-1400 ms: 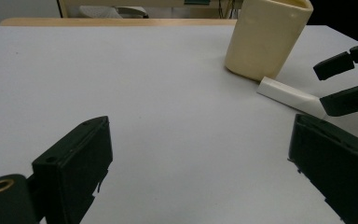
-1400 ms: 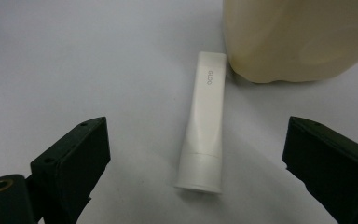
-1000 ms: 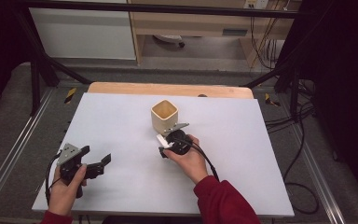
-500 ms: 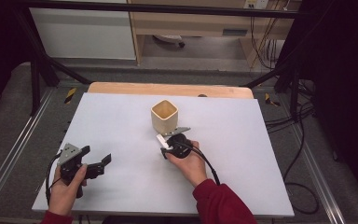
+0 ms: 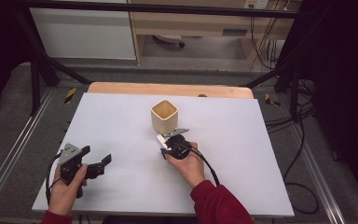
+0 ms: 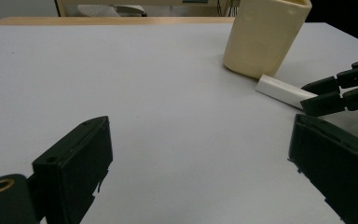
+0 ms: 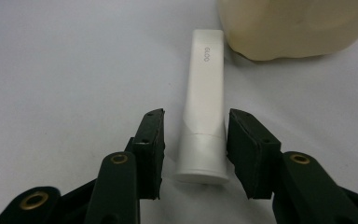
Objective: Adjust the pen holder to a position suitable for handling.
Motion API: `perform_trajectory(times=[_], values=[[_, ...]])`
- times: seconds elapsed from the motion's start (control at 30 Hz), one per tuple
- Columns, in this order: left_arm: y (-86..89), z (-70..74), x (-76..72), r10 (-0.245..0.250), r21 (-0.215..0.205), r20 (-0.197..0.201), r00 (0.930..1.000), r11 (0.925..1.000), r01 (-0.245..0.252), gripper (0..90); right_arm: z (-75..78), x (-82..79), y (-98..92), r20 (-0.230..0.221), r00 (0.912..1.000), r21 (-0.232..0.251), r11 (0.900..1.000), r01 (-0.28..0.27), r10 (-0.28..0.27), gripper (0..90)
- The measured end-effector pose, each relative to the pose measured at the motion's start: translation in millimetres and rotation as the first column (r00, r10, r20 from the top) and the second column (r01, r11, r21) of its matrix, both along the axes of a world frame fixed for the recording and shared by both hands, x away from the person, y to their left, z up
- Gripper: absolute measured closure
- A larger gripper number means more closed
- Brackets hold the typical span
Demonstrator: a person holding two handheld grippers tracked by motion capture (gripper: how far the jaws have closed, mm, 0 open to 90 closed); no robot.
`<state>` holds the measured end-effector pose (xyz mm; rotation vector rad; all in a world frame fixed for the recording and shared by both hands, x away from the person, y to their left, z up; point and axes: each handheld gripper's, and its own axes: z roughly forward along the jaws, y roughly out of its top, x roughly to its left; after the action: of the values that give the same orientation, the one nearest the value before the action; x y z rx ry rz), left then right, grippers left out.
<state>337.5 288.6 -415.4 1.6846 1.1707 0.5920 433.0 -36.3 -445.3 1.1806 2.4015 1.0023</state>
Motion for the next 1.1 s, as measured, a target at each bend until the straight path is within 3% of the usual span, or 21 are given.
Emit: perform_trajectory(times=[0.33,1.1], values=[[-0.5,-0.1,0.0,-0.002,0.001,-0.001,1.0000,1.0000,0.002,6.0,-3.8,0.7,-1.3,0.001,0.9999,0.008,1.000,0.013,-0.013,64.2],[-0.9,-0.1,0.1,-0.003,0.003,-0.001,1.0000,1.0000,0.003,6.0,-3.3,-0.4,1.4,0.017,0.9998,-0.027,1.000,0.012,-0.011,67.1]])
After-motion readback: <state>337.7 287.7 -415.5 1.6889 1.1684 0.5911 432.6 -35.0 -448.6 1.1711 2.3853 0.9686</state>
